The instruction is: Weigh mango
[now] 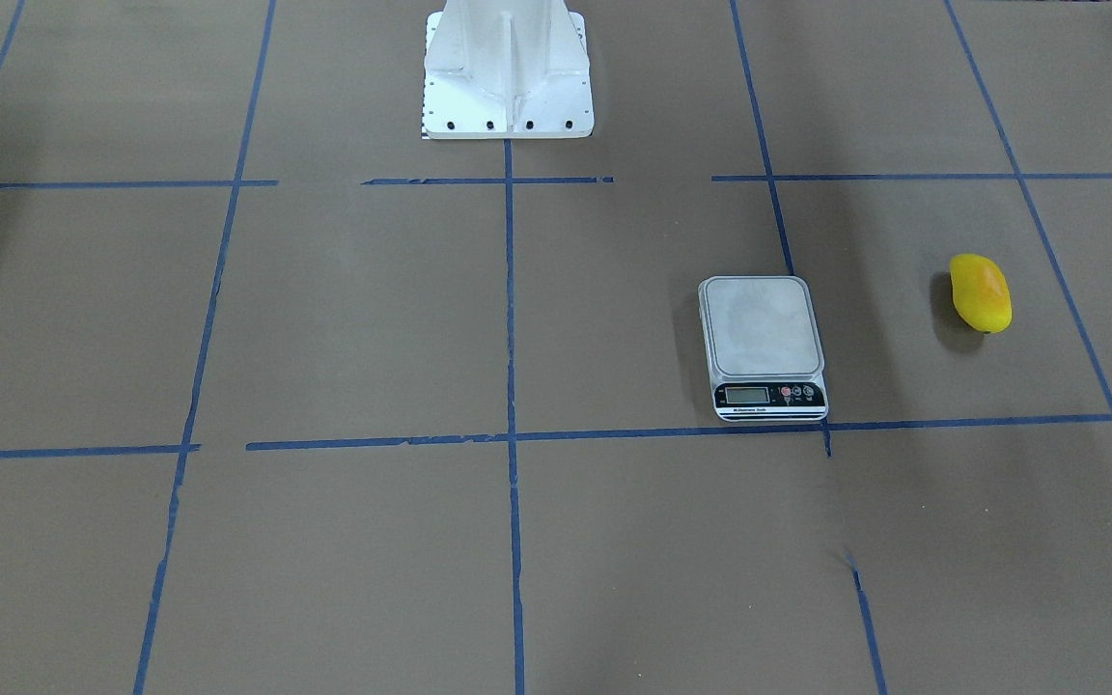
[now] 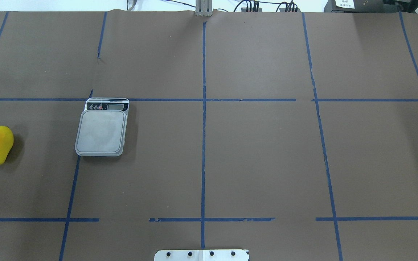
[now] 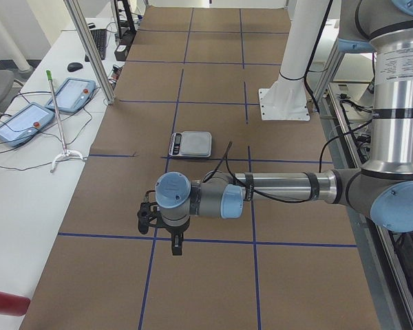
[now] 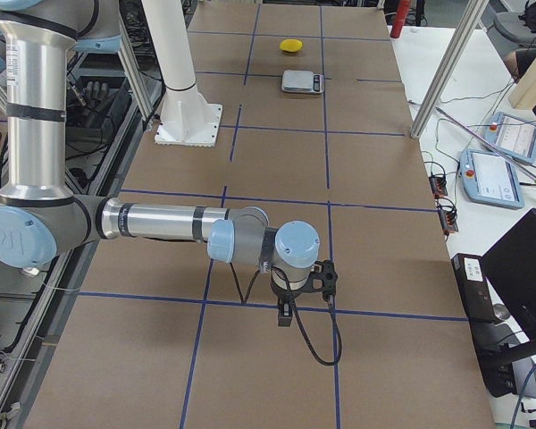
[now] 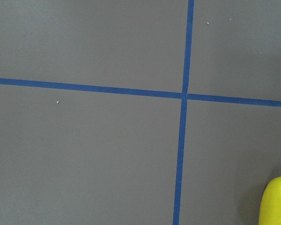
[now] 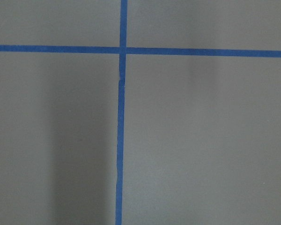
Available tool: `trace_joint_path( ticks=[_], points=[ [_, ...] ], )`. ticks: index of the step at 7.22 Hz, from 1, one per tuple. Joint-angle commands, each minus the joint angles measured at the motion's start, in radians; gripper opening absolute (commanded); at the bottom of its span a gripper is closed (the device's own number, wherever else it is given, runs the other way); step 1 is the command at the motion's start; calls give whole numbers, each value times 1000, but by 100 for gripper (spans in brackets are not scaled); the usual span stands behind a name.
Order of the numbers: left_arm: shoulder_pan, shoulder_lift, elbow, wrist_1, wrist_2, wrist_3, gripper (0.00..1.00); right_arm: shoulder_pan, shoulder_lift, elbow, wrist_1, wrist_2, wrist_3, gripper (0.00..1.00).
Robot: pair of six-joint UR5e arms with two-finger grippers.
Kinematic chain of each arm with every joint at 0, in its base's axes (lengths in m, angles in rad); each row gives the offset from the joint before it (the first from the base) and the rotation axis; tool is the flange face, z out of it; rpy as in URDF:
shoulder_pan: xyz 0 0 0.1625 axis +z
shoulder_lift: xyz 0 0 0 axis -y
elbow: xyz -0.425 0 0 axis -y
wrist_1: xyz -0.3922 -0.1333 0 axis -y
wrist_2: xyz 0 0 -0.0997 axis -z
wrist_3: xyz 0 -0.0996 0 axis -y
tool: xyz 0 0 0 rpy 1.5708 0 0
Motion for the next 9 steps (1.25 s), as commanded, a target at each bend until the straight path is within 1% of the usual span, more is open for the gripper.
trace_joint_path(
  ticks=[1,2,4,5,6,7,8,9],
  points=[
    [2,-12,-5,-1,4,7,100,0,0,0,-1,0,0,100],
    [3,-14,-7,-2,4,8,100,0,0,0,-1,0,0,100],
    [14,-12,-16,-57,6,-7,100,0,0,0,-1,0,0,100],
    [105,-12,-27,-76,4,-53,100,0,-1,0,-1,0,0,100],
    [215,-12,-59,-149,9,-228,100,0,0,0,-1,0,0,100],
    [298,-11,-76,-227,12,-398,100,0,0,0,1,0,2,100],
    [363,-11,-96,-250,44,-448,100,0,0,0,-1,0,0,100],
    [405,-11,-93,-260,72,-456,100,0,0,0,-1,0,0,100]
  ],
)
